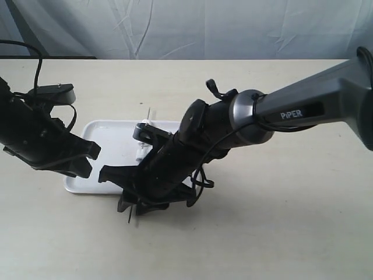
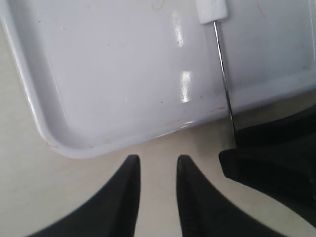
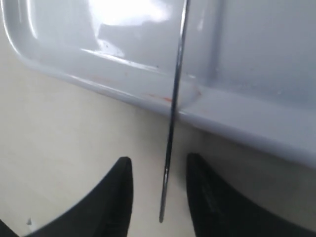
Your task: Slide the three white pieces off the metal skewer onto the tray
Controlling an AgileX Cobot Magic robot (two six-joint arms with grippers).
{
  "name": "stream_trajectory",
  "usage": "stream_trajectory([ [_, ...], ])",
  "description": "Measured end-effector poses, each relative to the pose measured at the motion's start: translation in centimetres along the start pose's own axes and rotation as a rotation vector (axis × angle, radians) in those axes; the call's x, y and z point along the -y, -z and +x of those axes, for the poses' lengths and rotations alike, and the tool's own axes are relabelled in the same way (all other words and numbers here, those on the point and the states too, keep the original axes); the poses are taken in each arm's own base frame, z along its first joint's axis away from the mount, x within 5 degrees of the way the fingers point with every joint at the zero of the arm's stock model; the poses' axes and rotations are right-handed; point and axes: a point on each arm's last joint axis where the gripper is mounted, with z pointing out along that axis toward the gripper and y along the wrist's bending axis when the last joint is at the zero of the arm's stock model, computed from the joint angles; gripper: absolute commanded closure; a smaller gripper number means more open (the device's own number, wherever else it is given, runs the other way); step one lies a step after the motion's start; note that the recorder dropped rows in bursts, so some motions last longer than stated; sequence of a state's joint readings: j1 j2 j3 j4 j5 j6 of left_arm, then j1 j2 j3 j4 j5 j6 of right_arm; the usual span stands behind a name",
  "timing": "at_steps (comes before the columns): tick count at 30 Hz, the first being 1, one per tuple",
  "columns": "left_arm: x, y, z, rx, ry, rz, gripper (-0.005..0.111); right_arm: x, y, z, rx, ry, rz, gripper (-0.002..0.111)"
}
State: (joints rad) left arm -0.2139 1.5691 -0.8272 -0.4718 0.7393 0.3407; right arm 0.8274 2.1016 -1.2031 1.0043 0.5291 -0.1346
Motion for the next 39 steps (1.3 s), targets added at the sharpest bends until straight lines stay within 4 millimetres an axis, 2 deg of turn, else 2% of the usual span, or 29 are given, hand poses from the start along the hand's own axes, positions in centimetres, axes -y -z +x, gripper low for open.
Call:
stream_trajectory([
  [8, 0.0, 0.0, 0.0, 0.0, -0.015, 0.0, 0.08, 0.1, -0.6, -0.1, -0.003, -0.061, -0.02, 0.074],
  [11, 0.0, 0.0, 0.0, 0.0, -0.023, 0.0, 0.08, 0.2, -0.8, -0.1, -0.005, -0.079, -0.025, 0.082],
  [17, 0.0, 0.0, 0.0, 0.0, -0.033, 0.0, 0.08, 0.3, -1.0, -0.1, -0.007, -0.091, -0.023, 0.109],
  [23, -0.4, 0.0, -0.8, 0.087, -0.053, -0.05, 0.08, 0.4, -1.1, -0.1, -0.006, -0.081, -0.016, 0.109],
  [26, -0.2, 0.0, -0.7, 0.079, -0.012, -0.025, 0.08, 0.2, 0.2, 0.2, -0.013, 0.05, 0.025, 0.109],
  [30, 1.2, 0.1, -1.1, 0.113, 0.112, 0.136, 0.08, -0.2, 3.3, 1.8, -0.009, 0.12, 0.032, 0.109],
  [34, 2.0, 0.4, -1.9, 0.187, 0.216, 0.247, 0.079, 1.3, 6.1, 5.0, -0.039, 0.172, 0.06, 0.109],
  [39, 2.9, 0.6, -2.6, 0.247, 0.305, 0.336, 0.068, 2.4, 8.9, 8.4, -0.054, 0.207, 0.047, 0.109],
])
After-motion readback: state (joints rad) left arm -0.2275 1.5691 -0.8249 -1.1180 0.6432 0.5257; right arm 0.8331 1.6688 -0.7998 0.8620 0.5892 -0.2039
